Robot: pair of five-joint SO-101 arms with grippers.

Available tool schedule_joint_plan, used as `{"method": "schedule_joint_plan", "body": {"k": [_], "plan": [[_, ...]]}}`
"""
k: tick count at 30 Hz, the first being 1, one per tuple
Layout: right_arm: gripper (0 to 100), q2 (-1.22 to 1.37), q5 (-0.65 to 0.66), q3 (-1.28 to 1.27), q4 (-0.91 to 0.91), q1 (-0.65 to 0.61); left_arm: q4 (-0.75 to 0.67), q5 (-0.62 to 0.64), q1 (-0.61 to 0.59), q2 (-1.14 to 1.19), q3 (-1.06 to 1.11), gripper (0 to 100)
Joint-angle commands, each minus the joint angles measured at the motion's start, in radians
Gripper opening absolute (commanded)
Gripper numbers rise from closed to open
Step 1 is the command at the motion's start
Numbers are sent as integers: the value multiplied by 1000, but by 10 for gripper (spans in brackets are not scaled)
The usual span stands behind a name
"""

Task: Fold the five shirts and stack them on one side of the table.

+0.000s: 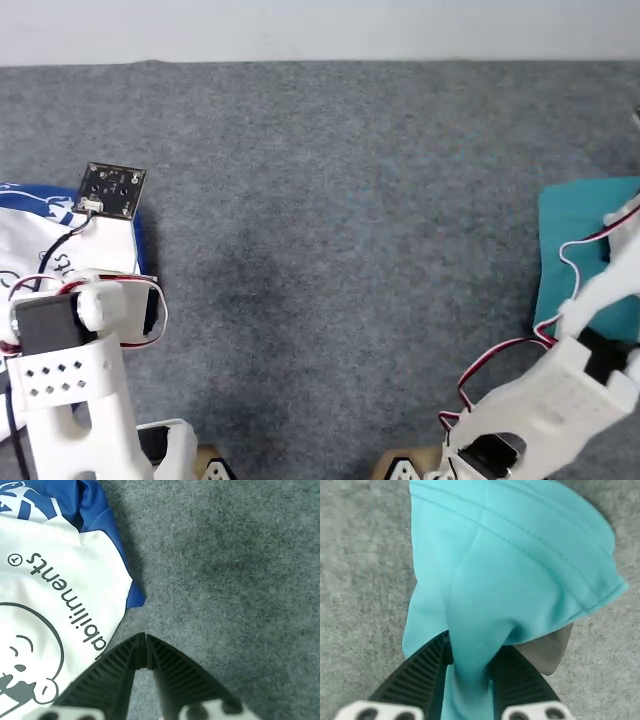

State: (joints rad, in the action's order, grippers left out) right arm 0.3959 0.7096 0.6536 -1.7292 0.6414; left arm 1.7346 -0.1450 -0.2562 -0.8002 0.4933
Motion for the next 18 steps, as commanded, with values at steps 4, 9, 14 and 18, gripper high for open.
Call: {"method": "schedule_joint_plan", "body": {"k": [4,9,14,18], "plan": [[9,36,6,18,59,15,12,-8,0,-3,-5,6],[19,59,6,18,163,39,12,-8,-2,-3,-5,6],[221,53,2,25,177,74,12,-8,-2,-3,-5,6],[278,28,5,41,166,101,12,-8,-2,-2,-5,6]]}}
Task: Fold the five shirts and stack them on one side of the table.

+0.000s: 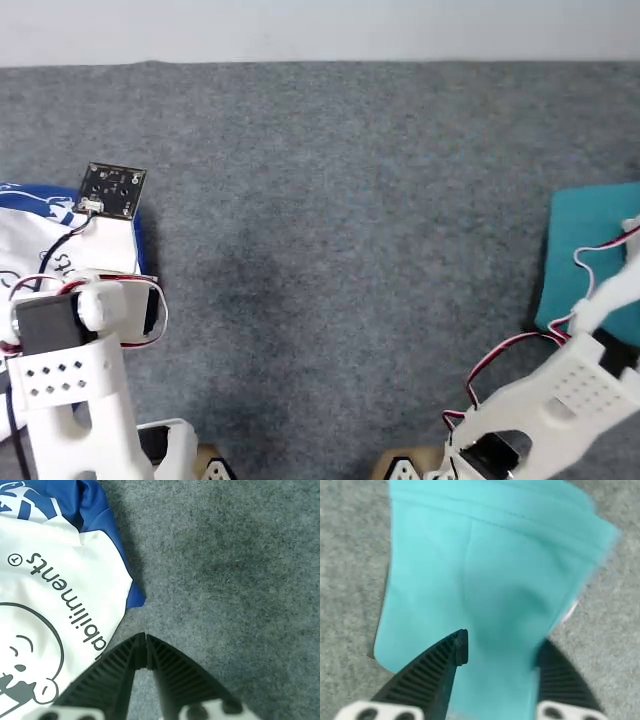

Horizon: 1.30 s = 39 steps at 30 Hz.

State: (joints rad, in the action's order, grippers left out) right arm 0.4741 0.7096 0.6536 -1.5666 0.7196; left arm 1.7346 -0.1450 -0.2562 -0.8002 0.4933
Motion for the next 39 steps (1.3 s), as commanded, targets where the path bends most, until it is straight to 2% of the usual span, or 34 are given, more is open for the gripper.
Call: {"method": "schedule_joint_plan", "body": {"k": [1,9,17,25,29,39], "plan": [[278,-58,5,41,4,24,12,-8,0,0,-5,6],[277,-108,5,41,-51,4,11,-8,3,3,-5,6],[266,-13,-2,37,-202,-56,12,-8,-2,-3,-5,6],[31,260,-3,37,-223,-127,14,-8,-2,-5,-5,6],[12,317,-69,37,-225,-131,15,-8,-2,-5,-5,6],[10,68,-87,40,-225,-133,15,-8,0,-5,-7,6]]}}
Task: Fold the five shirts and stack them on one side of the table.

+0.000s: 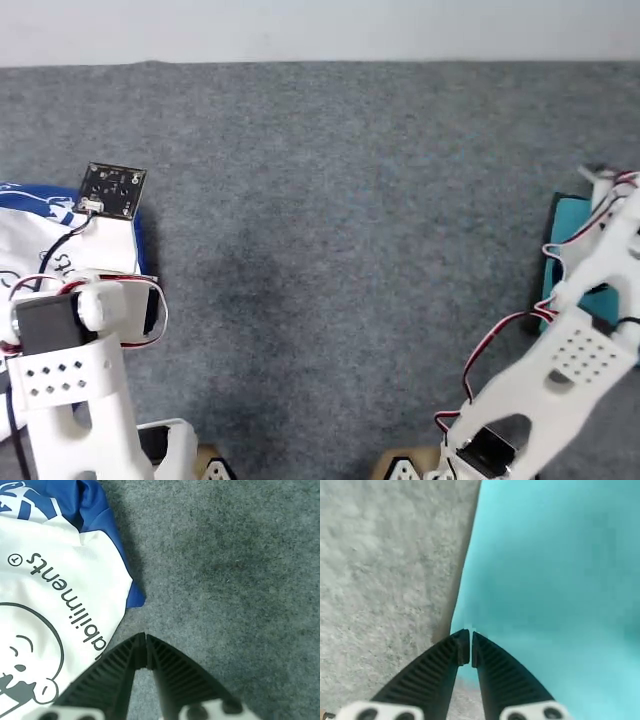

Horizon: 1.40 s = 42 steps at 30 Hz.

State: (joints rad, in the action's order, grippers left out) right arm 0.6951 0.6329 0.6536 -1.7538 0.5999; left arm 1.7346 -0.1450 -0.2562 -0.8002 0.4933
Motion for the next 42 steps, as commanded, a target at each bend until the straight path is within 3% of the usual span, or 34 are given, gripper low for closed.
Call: {"method": "schedule_joint_plan", "body": {"k": [1,10,14,18,23,27,33,42], "plan": [[10,-188,-9,40,-38,-15,15,-8,2,-5,-7,6],[10,-496,-17,-3,-42,-47,15,-6,-2,-6,-61,6],[10,-638,-17,-150,-42,-76,14,-6,-3,-6,-67,8],[10,-792,-17,-351,-42,-131,14,-25,-84,2,-67,27],[10,-995,-18,-565,-41,-208,9,-212,-288,5,-61,168],[10,-1115,-18,-727,-39,-262,-34,-390,-394,6,-7,186],[10,-1234,-133,-881,-39,-309,-195,-600,-433,6,211,189],[10,-1331,-141,-896,-41,-308,-505,-718,-427,9,469,190]]}}
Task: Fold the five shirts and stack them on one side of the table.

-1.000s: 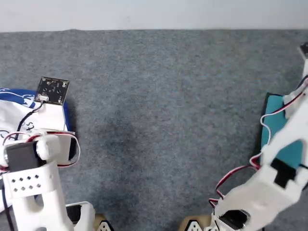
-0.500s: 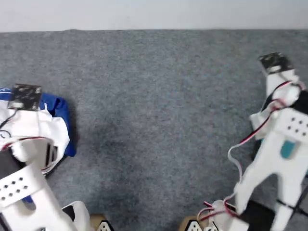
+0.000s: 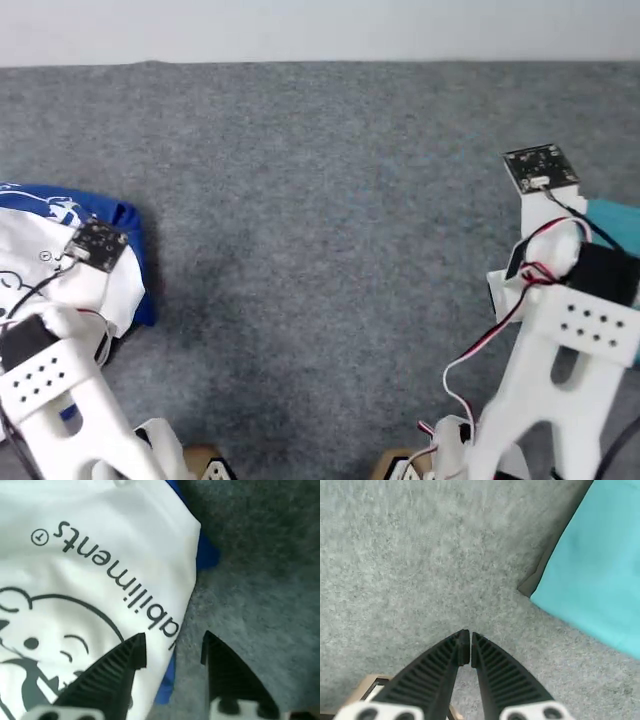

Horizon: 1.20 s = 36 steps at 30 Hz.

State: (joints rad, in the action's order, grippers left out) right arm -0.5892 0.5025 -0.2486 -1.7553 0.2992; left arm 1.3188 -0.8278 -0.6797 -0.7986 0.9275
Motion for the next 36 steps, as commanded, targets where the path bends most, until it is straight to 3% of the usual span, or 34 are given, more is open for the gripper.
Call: {"method": "schedule_joint_plan", "body": {"k": [1,14,19,21,29,36], "plan": [[10,-54,-11,6,-39,-7,-110,-35,-3,18,45,190],[10,-116,-51,6,-41,-7,-193,-31,-8,486,-153,184],[10,-122,-95,6,-41,-7,-258,0,-6,568,-182,77],[10,-124,-95,6,-41,-7,-258,0,-3,568,-189,6],[10,-131,-97,6,-41,-10,-104,15,8,416,-357,4],[10,-131,-97,6,-41,-10,-71,287,98,221,-470,5]]}}
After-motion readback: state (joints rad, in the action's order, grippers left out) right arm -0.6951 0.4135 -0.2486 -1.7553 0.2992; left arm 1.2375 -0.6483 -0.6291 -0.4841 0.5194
